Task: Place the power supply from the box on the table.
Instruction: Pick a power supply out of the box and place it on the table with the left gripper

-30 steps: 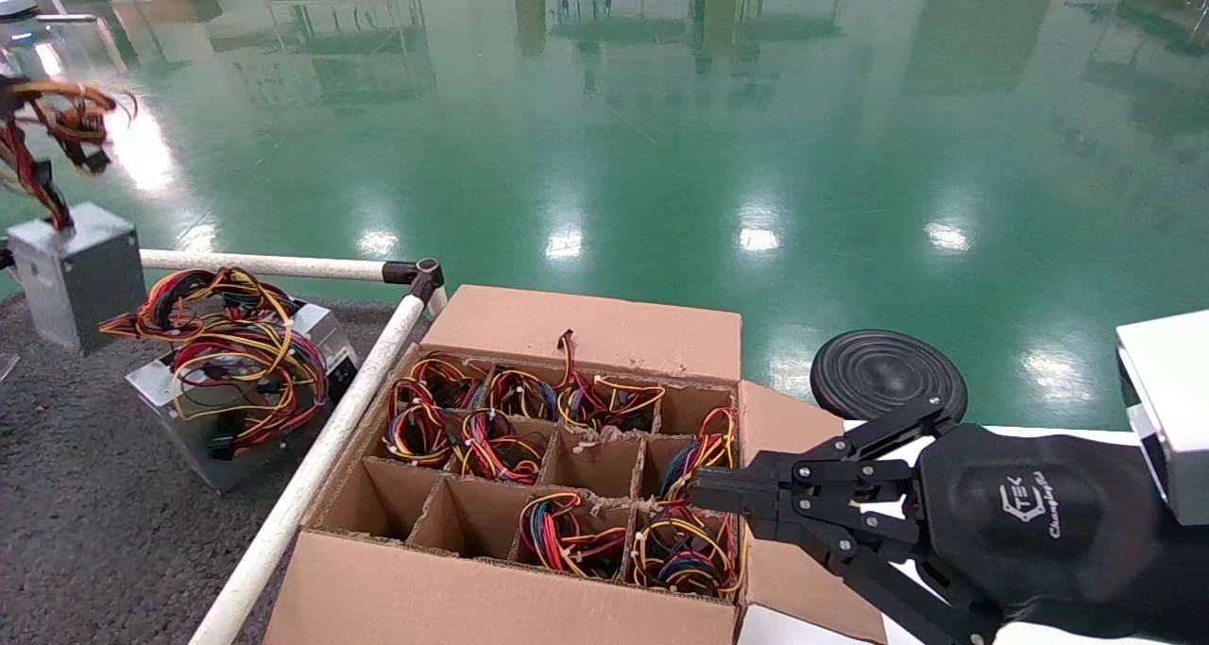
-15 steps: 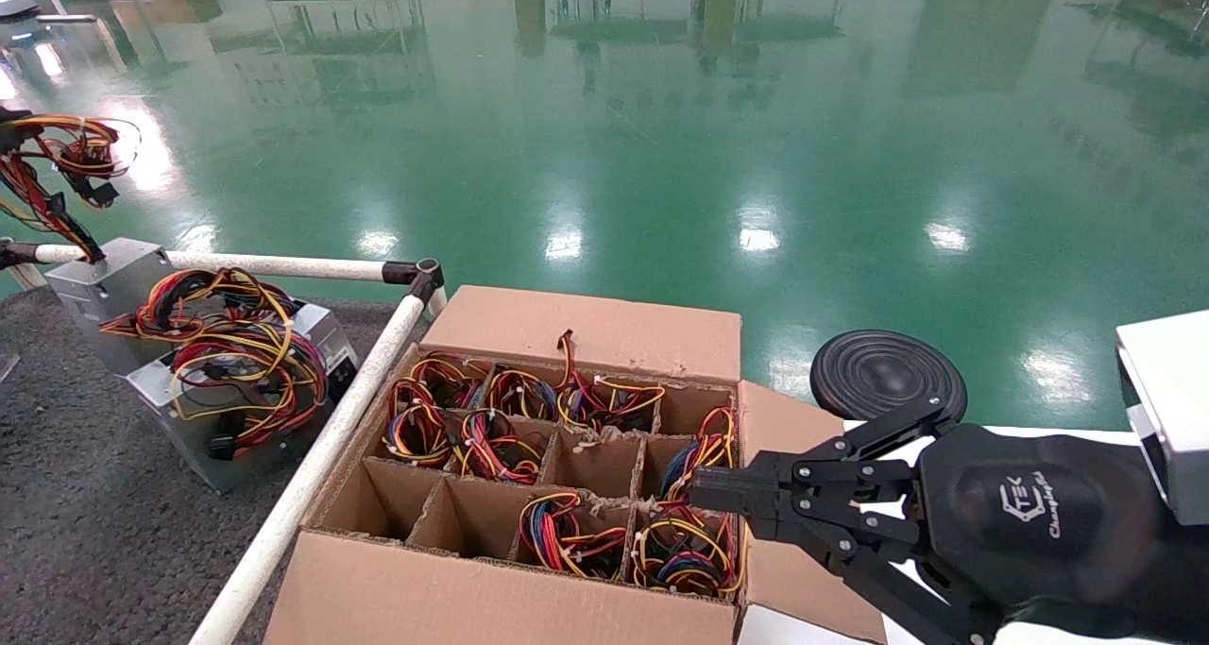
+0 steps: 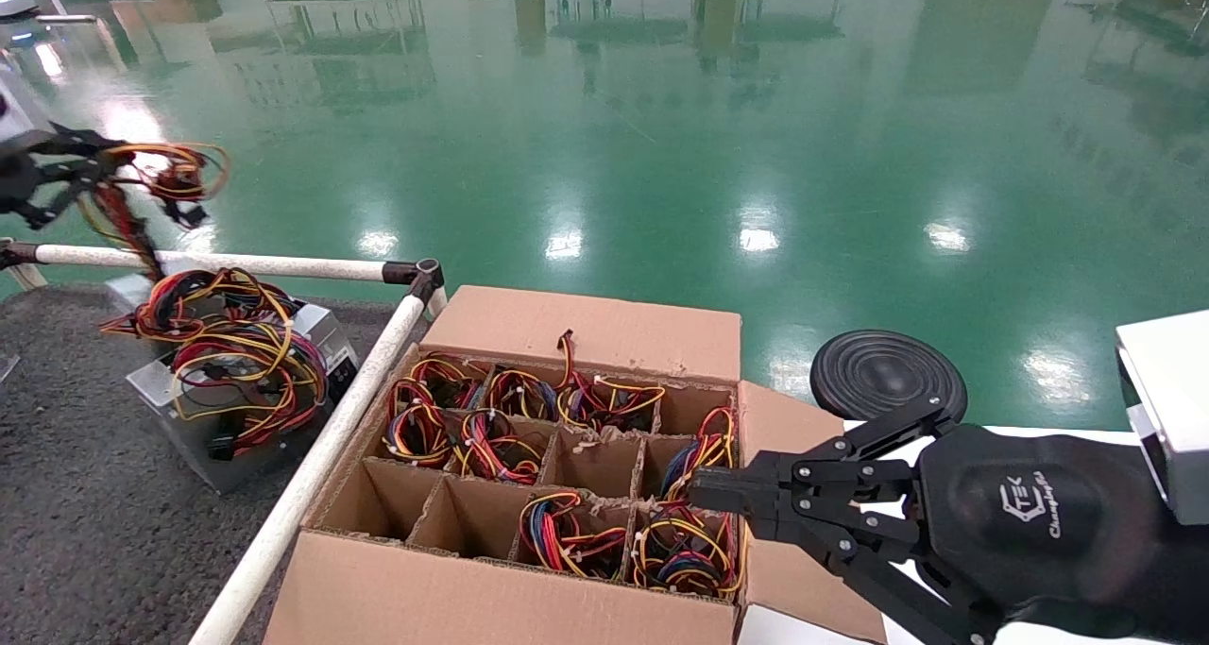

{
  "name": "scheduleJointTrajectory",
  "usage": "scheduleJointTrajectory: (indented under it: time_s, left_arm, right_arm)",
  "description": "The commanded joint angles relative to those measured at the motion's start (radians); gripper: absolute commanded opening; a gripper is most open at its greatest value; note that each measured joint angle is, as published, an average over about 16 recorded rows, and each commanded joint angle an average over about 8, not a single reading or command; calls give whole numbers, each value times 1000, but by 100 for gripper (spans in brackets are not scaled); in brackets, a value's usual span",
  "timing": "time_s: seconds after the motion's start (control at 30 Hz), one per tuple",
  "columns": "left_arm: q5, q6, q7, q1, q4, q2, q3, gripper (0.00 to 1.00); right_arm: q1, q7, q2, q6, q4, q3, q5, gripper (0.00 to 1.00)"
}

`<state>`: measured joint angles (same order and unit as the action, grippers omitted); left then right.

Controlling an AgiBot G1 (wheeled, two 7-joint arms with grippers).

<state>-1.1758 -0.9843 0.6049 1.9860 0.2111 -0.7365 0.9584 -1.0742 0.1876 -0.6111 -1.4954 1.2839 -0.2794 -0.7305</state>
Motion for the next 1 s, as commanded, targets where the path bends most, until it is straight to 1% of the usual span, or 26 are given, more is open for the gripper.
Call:
scheduleJointTrajectory:
  time_s: [0.03, 0.53, 1.0]
  left_arm:
    - [17, -8, -5, -14, 13, 1, 0, 0]
    - [152, -76, -36, -79, 115, 59, 28, 0]
    - [272, -129, -70, -154, 187, 145, 56, 0]
  right_arm:
    - [0, 0, 0, 0, 0, 0, 0, 0]
    - [0, 0, 0, 0, 0, 0, 0, 0]
    - [0, 0, 0, 0, 0, 0, 0, 0]
